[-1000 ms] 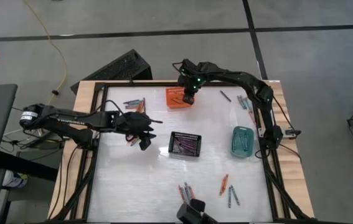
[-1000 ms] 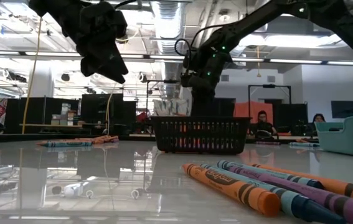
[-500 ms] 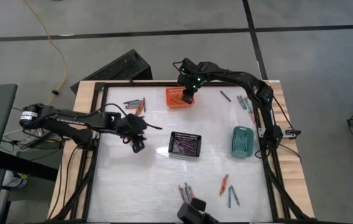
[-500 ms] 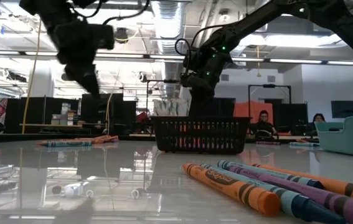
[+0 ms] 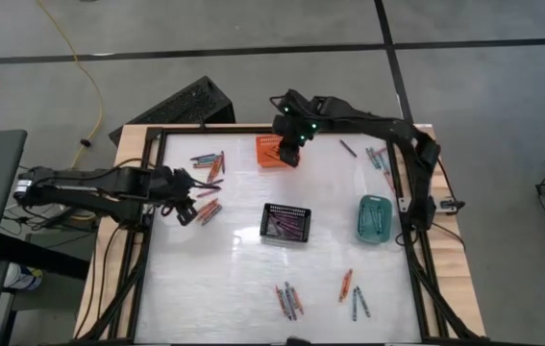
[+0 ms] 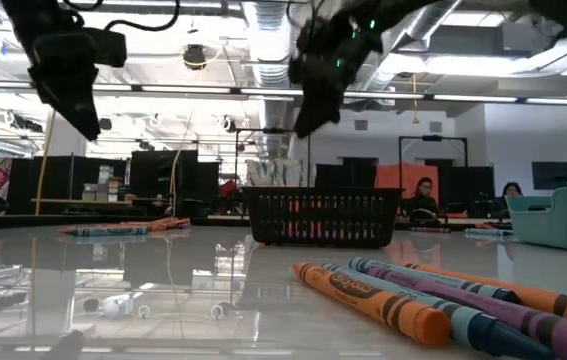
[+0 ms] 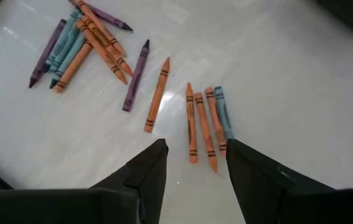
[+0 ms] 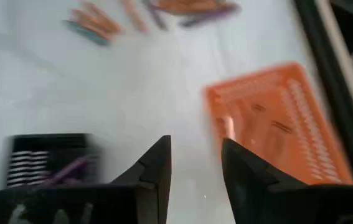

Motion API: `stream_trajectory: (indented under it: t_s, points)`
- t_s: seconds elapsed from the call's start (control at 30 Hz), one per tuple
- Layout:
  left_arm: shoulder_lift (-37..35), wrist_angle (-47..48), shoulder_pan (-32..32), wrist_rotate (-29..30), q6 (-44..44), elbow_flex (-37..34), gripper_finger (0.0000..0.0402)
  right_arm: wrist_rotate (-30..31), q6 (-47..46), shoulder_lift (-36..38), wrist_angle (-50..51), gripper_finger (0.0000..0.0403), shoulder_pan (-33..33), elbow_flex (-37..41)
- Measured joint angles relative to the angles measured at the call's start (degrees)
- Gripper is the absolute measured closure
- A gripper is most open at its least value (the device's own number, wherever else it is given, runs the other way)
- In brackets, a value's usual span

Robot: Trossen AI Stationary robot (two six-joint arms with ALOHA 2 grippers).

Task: Sort crayons
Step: Put the orange crayon into the orange bin

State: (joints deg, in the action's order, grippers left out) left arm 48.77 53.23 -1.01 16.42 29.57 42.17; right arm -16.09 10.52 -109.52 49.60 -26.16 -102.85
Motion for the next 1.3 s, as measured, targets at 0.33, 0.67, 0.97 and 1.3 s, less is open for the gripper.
stream_trajectory:
  t_s: [0.33, 0.67, 0.97, 1.3]
  points:
    - [4.9, -7.7, -8.5, -4.2, -10.0, -4.8, 0.025, 3.4, 0.4, 7.0, 1.7, 0.027, 9.9, 0.0]
    - [19.0, -12.9, -18.3, -10.2, -20.9, -4.8, 0.0251, 8.9, -3.9, 10.5, 5.8, 0.0271, 18.1, 0.0]
    - [28.3, -21.0, -22.3, -13.1, -25.6, -4.8, 0.0258, 11.8, -6.5, 11.7, 10.3, 0.0271, 21.5, 0.0]
    - [33.0, -21.7, -23.1, -13.1, -29.5, -2.4, 0.0284, 12.0, -7.5, 11.7, 11.4, 0.0271, 22.6, 0.0]
